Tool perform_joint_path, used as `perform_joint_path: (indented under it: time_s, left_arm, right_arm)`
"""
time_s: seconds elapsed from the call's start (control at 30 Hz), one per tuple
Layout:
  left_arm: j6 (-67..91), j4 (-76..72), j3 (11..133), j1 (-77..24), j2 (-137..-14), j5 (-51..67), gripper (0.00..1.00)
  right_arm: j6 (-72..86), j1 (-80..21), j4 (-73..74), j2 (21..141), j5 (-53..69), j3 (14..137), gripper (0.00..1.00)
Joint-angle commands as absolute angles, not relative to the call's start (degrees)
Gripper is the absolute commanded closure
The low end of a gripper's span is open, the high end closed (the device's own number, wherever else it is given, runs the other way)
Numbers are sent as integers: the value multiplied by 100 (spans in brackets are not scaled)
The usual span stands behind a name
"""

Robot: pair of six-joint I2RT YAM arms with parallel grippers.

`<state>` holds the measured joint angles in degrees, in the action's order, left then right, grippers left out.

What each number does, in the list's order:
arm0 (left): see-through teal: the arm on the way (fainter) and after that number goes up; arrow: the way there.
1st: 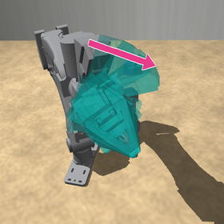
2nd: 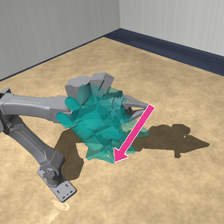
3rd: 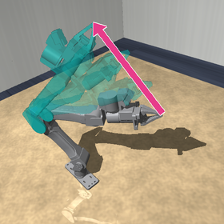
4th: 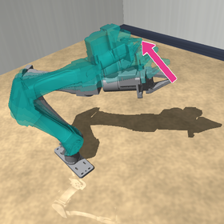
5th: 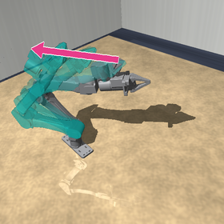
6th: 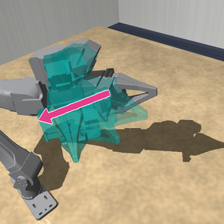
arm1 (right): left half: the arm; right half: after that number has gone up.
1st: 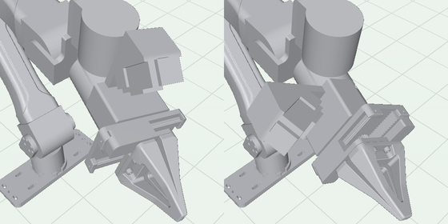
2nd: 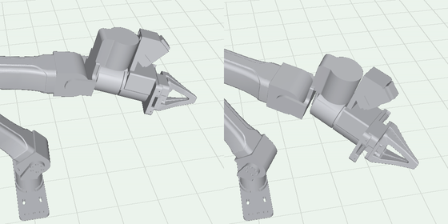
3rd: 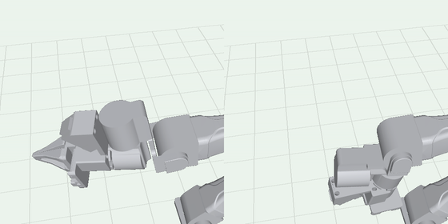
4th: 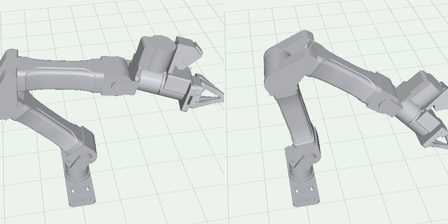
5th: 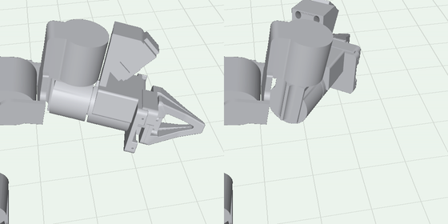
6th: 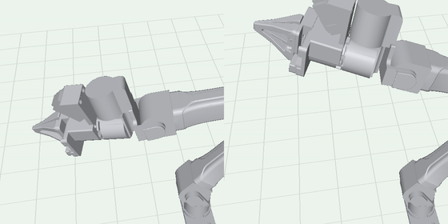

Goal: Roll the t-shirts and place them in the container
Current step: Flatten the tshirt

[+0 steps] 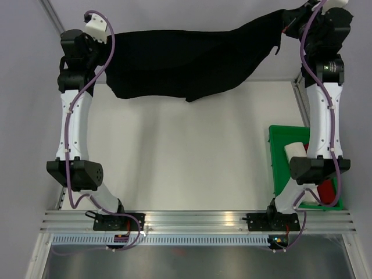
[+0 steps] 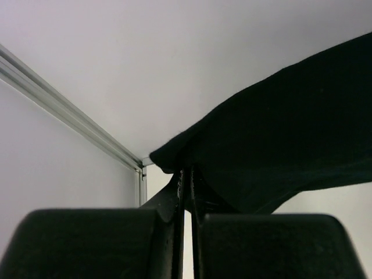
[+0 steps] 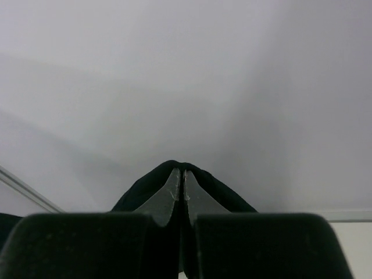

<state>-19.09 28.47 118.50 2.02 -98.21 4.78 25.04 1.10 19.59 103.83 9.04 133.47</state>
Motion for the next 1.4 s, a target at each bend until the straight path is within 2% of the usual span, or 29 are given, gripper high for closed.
perform_joint_path:
  time_s: [0.0, 0.1, 0.2, 0.37, 0.63, 0.9, 1.03, 1.13, 1.27, 1.33, 1.37]
  left_arm:
    - [-1661, 2522, 11646, 246, -9036, 527, 98]
    - [-1635, 2575, 11155, 228, -8737, 694, 98]
    - [-1696, 2602, 11004, 228, -8710, 624, 98]
    - [-1705, 2601, 11039, 229, -8894, 545, 98]
    - [-1460, 2602, 11100, 229, -9729, 650, 98]
    - [-835, 2593, 12451, 220, -10660, 440, 98]
    - [-896, 2584, 13208, 220, -10898, -269, 98]
    - [-1098, 2523, 13544, 229, -10899, -291, 98]
    - [-1125, 2444, 13360, 229, -10662, 175, 98]
    - [-1116, 2382, 12843, 237, -10469, 385, 98]
    - [-1151, 2182, 12153, 237, -10372, 491, 98]
  right_arm:
    - [2163, 237, 1731, 9248, 966, 13115, 100]
    - [1925, 237, 1819, 8563, 1133, 12552, 100]
    - [1776, 237, 2116, 8507, 1178, 12498, 100]
    - [1959, 264, 2294, 8885, 1414, 12954, 100]
    - [3110, 264, 1091, 9922, 1714, 12700, 100]
    - [3972, 185, 510, 11450, 1723, 14201, 100]
    - [3929, 202, 492, 11541, 1302, 14879, 100]
    - [3587, 211, 352, 11146, 1143, 14662, 100]
    - [3270, 220, 142, 10522, 1115, 13924, 100]
    - [3234, 220, 53, 10091, 1352, 13058, 99]
    - [3252, 211, 53, 9759, 1588, 12660, 100]
